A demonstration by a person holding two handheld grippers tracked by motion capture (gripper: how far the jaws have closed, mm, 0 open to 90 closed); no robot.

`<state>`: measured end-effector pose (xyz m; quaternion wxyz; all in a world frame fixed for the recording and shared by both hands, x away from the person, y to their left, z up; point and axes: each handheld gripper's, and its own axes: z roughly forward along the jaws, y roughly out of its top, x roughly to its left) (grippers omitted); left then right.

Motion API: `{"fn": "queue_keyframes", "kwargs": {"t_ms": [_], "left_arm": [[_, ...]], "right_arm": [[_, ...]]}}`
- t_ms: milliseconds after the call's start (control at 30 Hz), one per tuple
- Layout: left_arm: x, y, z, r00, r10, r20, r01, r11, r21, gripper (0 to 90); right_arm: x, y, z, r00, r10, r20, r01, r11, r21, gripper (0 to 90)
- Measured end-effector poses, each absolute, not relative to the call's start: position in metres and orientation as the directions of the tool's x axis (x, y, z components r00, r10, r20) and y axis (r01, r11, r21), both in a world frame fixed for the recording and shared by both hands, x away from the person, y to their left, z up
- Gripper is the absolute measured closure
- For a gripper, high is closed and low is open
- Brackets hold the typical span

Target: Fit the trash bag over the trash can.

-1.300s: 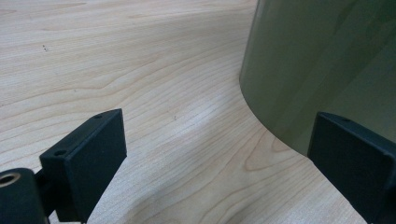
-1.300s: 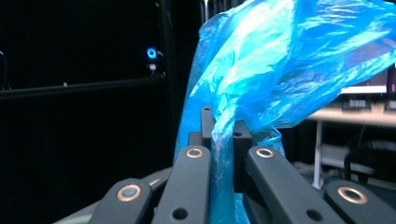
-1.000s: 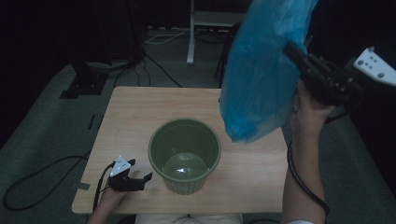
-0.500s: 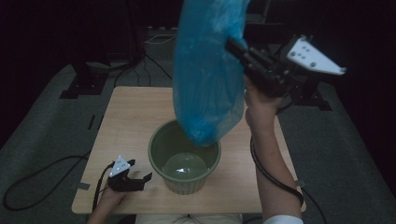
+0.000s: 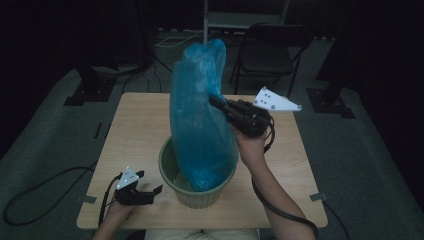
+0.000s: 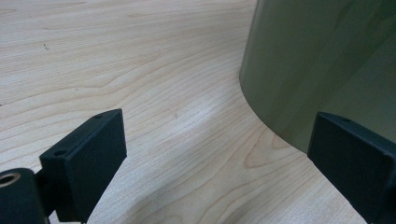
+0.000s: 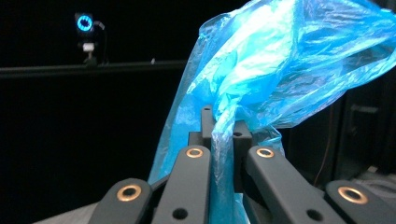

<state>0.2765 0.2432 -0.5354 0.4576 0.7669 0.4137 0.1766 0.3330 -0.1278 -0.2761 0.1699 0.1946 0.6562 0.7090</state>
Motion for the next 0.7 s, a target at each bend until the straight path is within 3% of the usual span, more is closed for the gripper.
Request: {"fn": "queue_keyframes", "kwargs": {"t_ms": [233, 700], "left_arm": [[0.277, 0.243, -0.533, 0.597, 0.79, -0.141, 0.481, -0.211, 0.851, 5.0], [0.277, 0.244, -0.513, 0.584, 0.806, -0.101, 0.485, -0.246, 0.839, 5.1]], "right_arm": [[0.322, -0.133, -0.31, -0.878, 0.472, 0.079, 0.072, -0.033, 0.997, 89.8], [0.31, -0.144, -0.354, -0.887, 0.434, 0.155, 0.203, 0.068, 0.977, 88.6]]}}
